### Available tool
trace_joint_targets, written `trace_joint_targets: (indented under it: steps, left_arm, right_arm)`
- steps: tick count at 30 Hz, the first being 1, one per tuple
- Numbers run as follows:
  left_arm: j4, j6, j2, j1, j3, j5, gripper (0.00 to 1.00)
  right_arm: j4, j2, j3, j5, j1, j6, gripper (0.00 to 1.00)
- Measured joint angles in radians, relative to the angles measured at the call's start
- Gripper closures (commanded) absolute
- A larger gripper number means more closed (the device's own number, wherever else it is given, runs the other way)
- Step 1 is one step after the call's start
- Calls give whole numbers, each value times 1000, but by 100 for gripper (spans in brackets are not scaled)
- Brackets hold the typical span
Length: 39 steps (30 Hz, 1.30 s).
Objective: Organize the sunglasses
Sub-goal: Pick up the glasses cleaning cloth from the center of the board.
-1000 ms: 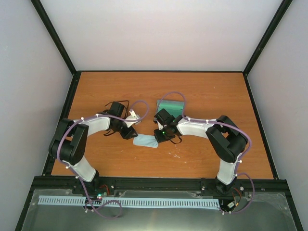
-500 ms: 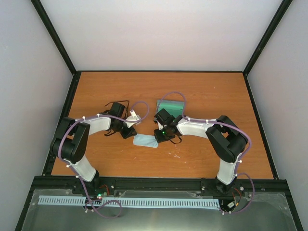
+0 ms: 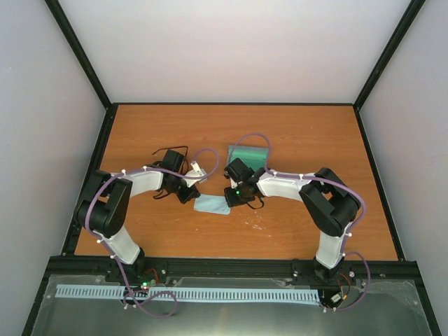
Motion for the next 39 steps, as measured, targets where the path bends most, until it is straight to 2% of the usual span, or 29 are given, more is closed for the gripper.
trace_joint_targets:
  steps: [12, 20, 39]
  left_arm:
    - [-45, -36, 38, -31, 97, 14, 100]
    - [-48, -60, 85, -68, 155, 27, 100]
    - [-55, -90, 224, -90, 397, 80, 100]
  right_arm:
    - [5, -32, -31, 72, -9, 27, 97]
    - [-3, -109, -49, 132, -38, 41, 97]
    - [-16, -197, -96, 230, -141, 44, 97]
